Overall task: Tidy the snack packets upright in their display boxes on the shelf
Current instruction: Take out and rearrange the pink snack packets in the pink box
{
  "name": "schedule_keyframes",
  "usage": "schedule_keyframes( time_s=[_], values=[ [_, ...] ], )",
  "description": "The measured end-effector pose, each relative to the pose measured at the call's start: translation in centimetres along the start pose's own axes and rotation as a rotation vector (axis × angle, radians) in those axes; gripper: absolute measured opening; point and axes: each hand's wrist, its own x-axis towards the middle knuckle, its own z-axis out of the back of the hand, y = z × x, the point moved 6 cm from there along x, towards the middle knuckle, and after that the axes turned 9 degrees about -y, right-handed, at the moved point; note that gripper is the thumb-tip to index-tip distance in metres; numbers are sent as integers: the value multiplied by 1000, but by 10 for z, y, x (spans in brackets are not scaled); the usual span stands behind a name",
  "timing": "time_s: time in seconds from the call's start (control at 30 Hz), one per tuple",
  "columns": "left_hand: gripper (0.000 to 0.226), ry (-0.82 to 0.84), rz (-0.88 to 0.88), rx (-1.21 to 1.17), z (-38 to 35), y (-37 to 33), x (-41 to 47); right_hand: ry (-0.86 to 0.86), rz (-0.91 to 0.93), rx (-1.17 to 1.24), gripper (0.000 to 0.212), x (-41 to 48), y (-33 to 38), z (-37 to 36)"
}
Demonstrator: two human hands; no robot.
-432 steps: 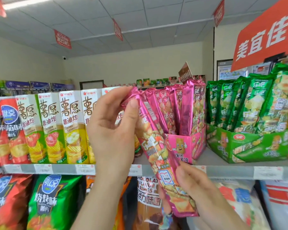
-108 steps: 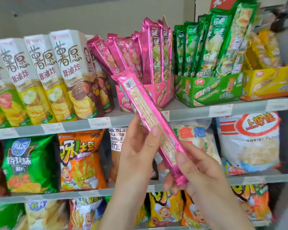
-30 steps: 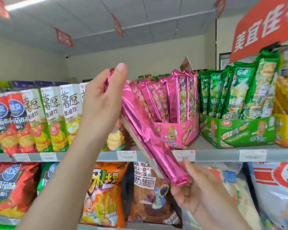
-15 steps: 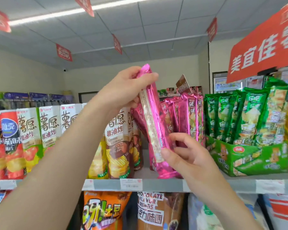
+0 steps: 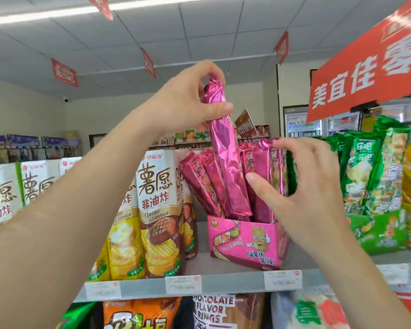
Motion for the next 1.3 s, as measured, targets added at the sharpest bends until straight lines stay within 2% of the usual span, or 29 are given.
schedule_keyframes(
  time_s=[0.1,0.27,0.47,0.53,0.57,0.63,0.67,0.73,0.8,0.87,0.93,1.0,1.1,1.2,1.23,1.3],
  values=[
    [38,44,-41,-33,-13,3,-5,54,22,-27,66,14,-4,-5],
    [45,36,-169,145,-30,1,-11,257,84,-111,76,35,-5,-23],
    [66,162,-111,290,-63,-1,-28,338,76,-148,76,50,-5,-41],
    [72,78,-90,331,-65,-3,-39,347,87,-157,74,51,-7,-45],
    [67,-42,-90,335,-59,-4,-48,353,83,-148,73,51,-8,-46],
    [35,-355,-114,326,-45,-6,-80,362,53,-118,71,52,-13,-47],
    [20,-406,-100,370,-46,-3,-99,366,37,-118,70,53,-15,-47],
    [14,-242,-2,497,-69,14,-131,385,20,-139,66,53,-19,-48],
    [24,-49,77,557,-100,33,-154,435,13,-148,71,54,-19,-50],
    [33,17,48,601,-119,40,-165,508,6,-183,80,56,-19,-52],
    [33,-26,21,562,-123,41,-167,560,-6,-232,80,58,-24,-54],
    [32,-127,67,459,-121,45,-172,588,-8,-256,75,56,-27,-57],
    [56,-281,236,325,-121,51,-186,555,-17,-239,65,53,-29,-57],
    [84,-286,441,189,-129,55,-188,440,-4,-138,38,56,-25,-53],
    [86,-286,464,150,-131,55,-182,433,13,-144,34,59,-23,-54],
    [83,-258,442,129,-134,51,-166,436,70,-200,41,67,-16,-57]
  ],
)
